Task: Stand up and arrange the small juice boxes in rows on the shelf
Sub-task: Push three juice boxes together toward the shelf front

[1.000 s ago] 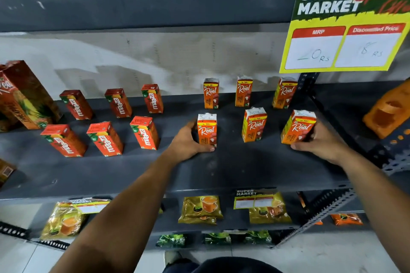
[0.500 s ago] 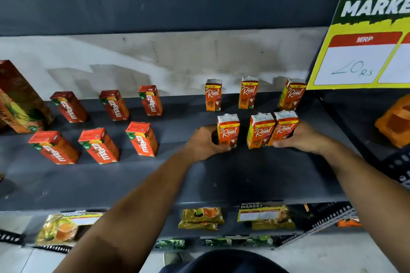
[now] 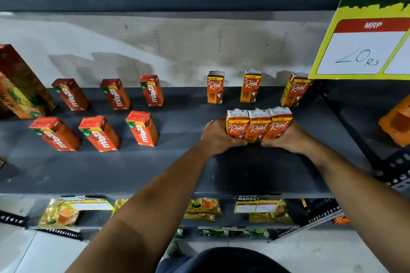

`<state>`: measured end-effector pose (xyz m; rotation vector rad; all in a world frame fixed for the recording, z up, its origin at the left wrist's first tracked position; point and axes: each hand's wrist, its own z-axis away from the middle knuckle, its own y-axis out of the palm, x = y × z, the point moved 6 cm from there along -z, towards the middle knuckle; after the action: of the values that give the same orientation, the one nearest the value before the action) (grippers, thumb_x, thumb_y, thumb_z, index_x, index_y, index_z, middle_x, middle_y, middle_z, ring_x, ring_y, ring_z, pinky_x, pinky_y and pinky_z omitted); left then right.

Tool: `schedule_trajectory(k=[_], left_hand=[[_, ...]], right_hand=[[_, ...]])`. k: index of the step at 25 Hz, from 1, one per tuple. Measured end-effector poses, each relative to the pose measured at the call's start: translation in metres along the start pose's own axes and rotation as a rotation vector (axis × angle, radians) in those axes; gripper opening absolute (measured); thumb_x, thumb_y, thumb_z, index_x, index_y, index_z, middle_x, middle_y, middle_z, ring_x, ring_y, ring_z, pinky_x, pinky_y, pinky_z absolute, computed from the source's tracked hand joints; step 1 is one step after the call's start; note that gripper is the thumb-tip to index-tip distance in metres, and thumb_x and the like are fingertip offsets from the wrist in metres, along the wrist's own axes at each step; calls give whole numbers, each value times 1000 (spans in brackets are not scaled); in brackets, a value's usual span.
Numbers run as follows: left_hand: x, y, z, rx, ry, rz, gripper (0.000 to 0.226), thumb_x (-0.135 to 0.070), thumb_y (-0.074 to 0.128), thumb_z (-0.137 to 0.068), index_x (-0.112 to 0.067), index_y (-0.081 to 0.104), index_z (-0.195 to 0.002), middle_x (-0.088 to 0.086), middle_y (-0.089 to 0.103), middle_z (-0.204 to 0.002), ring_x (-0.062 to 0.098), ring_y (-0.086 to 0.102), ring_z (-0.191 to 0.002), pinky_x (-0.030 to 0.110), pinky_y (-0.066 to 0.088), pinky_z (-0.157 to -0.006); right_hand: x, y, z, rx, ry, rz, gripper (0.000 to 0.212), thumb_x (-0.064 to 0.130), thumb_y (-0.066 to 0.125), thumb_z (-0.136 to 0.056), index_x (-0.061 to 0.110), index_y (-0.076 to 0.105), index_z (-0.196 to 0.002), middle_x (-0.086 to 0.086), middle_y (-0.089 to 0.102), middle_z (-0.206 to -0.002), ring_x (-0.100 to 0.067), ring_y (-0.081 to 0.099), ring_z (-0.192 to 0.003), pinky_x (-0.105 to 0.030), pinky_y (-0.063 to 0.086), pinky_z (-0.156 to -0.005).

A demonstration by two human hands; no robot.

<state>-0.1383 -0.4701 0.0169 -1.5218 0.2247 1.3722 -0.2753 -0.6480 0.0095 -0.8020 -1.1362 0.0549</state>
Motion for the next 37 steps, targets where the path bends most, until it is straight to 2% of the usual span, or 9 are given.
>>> schedule_trajectory(k=[3, 7, 9, 12, 16, 19, 24, 31, 37], left_hand=[[-2, -2, 0, 14, -16, 10, 74, -39, 92, -51, -23, 62, -117, 0, 70, -115, 14, 64, -106, 39, 47, -100], [0, 11, 14, 56, -31, 81, 73, -32, 93, -52, -24, 61, -117, -1, 68, -117, 11, 63, -105, 38, 48, -100], [1, 21, 28, 50, -15, 59, 81, -46, 92, -47, -31, 59, -119, -5, 67, -118, 11, 62, -110, 42, 47, -102], [8, 36, 41, 30, -5, -12, 99, -64, 87, -30, -37, 55, -120, -12, 65, -118, 10, 58, -114, 43, 44, -105], [4, 40, 66, -25, -65, 42, 80, -33, 96, -44, -29, 52, -112, -6, 63, -115, 13, 59, -108, 38, 48, -99], [4, 42, 77, -44, -72, 62, 70, -30, 95, -48, -31, 55, -105, -8, 66, -109, 12, 62, -101, 38, 51, -95], [9, 46, 84, -54, -62, 41, 74, -49, 91, -34, -37, 62, -100, -11, 70, -103, 8, 67, -95, 40, 55, -90], [6, 44, 86, -64, -32, -35, 82, -53, 88, -38, -34, 57, -112, -8, 67, -112, 12, 63, -104, 42, 51, -96], [12, 47, 85, -64, -25, -44, 91, -65, 81, -31, -39, 54, -114, -11, 65, -116, 12, 60, -111, 43, 49, -99]], right_hand=[[23, 5, 23, -18, -17, 4, 95, 43, 94, -43, 31, 53, -127, 8, 64, -122, -11, 60, -113, -40, 47, -101], [26, 6, 53, -43, -25, -46, 70, 10, 88, -62, 29, 53, -120, 19, 60, -103, 11, 55, -91, -10, 42, -78], [20, 7, 64, -34, -30, -46, 63, 7, 86, -65, 28, 54, -115, 23, 58, -97, 12, 54, -88, -4, 40, -71], [9, 5, 80, -17, 10, -53, 60, 10, 88, -63, 30, 57, -110, 19, 61, -96, 3, 58, -91, -15, 45, -83], [-2, 8, 95, 29, 25, 4, 60, 31, 91, -54, 38, 61, -106, 14, 68, -103, -5, 64, -99, -36, 49, -98], [-10, 12, 100, 47, 64, 55, 68, 50, 86, -48, 35, 64, -111, 11, 70, -109, -11, 64, -103, -41, 49, -98], [-8, 12, 106, 83, 61, 106, 40, 35, 87, -64, 39, 64, -97, 11, 67, -101, -12, 62, -97, -31, 47, -92], [-9, 12, 108, 64, 70, 124, 45, 36, 87, -64, 32, 67, -104, 8, 69, -101, -10, 62, -91, -26, 46, -83], [-2, 11, 111, 76, 0, 115, 52, 28, 88, -64, 30, 64, -111, 16, 64, -95, 8, 55, -79, -8, 40, -69]])
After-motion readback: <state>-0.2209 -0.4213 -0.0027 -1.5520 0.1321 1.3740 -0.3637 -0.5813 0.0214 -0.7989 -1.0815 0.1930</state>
